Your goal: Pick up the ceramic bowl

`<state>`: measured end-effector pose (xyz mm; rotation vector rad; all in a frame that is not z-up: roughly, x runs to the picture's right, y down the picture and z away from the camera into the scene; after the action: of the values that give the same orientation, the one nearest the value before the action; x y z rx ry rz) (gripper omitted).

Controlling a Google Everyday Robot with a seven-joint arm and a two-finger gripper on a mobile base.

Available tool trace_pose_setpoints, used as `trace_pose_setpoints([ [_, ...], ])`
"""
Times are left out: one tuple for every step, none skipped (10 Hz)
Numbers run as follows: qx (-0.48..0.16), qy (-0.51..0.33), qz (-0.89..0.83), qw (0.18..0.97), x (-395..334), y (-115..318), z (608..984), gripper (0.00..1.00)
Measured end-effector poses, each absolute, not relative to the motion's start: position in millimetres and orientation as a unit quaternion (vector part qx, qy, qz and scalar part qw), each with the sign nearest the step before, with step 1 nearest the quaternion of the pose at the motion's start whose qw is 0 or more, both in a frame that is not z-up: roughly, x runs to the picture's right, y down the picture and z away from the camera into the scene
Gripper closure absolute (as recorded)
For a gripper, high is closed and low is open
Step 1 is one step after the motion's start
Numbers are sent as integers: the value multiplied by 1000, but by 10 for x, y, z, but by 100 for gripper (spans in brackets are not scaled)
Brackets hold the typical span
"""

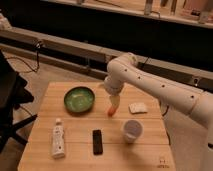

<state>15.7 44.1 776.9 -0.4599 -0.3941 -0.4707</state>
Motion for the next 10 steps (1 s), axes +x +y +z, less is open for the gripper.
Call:
trace_pose_setpoints([
  [-222, -200, -239, 924, 43, 441, 7788, 20],
  [-220, -206, -246, 921, -48, 440, 7801, 20],
  [-219, -208, -250, 920, -74, 439, 7812, 20],
  [-218, -209, -252, 920, -65, 437, 7827, 20],
  [-217, -211, -255, 918, -94, 437, 7838, 20],
  [-218, -215, -259, 916, -141, 446, 7862, 20],
  [-218, -217, -262, 915, -170, 461, 7881, 20],
  [-217, -220, -264, 913, -226, 493, 7919, 20],
  [-217, -225, -269, 911, -324, 511, 7947, 20],
  [-216, -227, -272, 910, -341, 513, 7961, 20],
])
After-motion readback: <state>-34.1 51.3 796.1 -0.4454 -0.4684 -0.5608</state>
